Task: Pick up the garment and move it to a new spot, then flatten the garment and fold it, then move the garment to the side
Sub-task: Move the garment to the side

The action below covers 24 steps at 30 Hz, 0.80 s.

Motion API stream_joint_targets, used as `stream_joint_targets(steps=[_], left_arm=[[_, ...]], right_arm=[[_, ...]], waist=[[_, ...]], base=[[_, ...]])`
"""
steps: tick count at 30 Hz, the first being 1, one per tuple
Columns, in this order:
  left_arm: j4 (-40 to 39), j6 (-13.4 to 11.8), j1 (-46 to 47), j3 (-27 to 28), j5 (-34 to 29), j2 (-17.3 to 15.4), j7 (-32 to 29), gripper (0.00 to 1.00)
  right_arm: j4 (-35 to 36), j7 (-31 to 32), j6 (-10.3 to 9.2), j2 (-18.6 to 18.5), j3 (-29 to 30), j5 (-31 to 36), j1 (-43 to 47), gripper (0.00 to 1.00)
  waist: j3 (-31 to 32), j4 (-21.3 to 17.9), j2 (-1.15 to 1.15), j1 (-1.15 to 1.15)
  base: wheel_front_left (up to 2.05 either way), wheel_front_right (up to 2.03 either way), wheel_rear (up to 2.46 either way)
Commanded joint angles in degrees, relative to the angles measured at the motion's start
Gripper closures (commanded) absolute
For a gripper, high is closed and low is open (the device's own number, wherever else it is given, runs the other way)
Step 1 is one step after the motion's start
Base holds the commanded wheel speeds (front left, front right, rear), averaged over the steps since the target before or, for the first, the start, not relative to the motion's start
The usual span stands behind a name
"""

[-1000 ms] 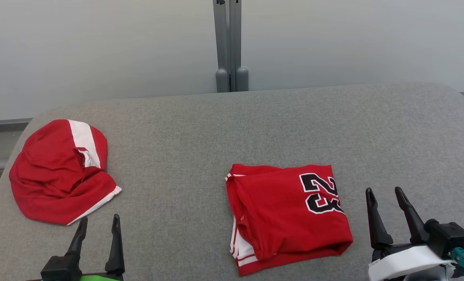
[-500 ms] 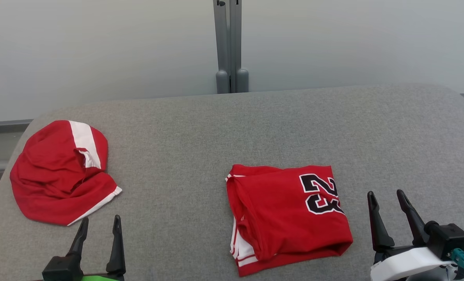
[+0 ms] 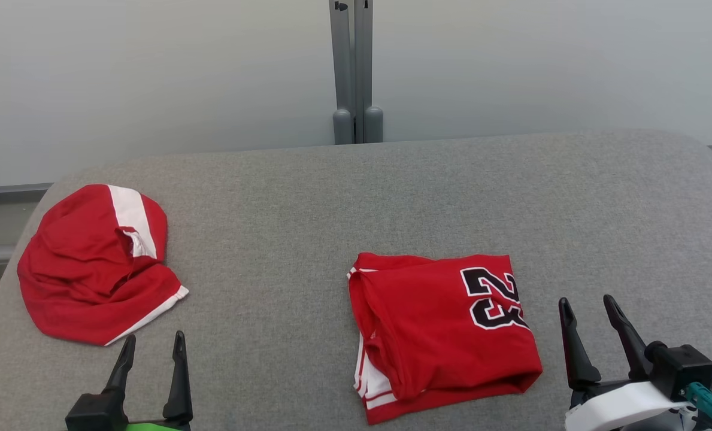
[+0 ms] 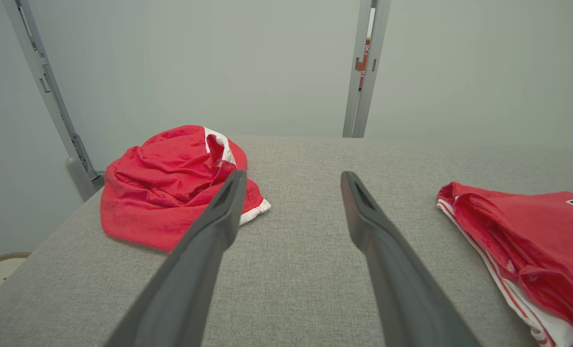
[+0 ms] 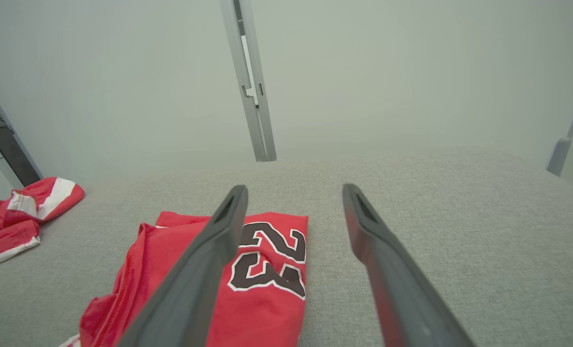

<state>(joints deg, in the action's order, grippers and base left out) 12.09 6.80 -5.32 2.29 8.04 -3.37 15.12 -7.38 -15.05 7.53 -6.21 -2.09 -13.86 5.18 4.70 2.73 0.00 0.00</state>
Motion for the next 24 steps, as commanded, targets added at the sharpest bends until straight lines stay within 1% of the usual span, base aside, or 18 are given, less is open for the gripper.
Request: stream_joint_targets(steps=[1,19,24], left_arm=[[0.15,-0.31,-0.21,0.02,0.72,-0.40,0.00,0.00],[0.48,-0.72,-0.08,-0.29,0.97,-0.66,0.00,0.00],[0.44,-0.77,-0.12,-0.42,0.97,-0.68,0.00,0.00]], right_arm=[[-0.22,-0.16,-0.09,-0.31,-0.05,0.48,-0.14,0.00],[-0.85,0.07,-0.09,-0.13,-0.36,0.62,-0.35,0.00],[-1.32,0.11,-0.09,0.15,-0.68,0.40,-1.74,0.00]], waist=[[0.01,0.00,0.00,0.00],[0.30,0.22,0.00,0.00],[0.20,0.22,0.00,0.00]], base=[[0.00,0.00,0.00],[0.00,0.00,0.00],[0.00,0.00,0.00]])
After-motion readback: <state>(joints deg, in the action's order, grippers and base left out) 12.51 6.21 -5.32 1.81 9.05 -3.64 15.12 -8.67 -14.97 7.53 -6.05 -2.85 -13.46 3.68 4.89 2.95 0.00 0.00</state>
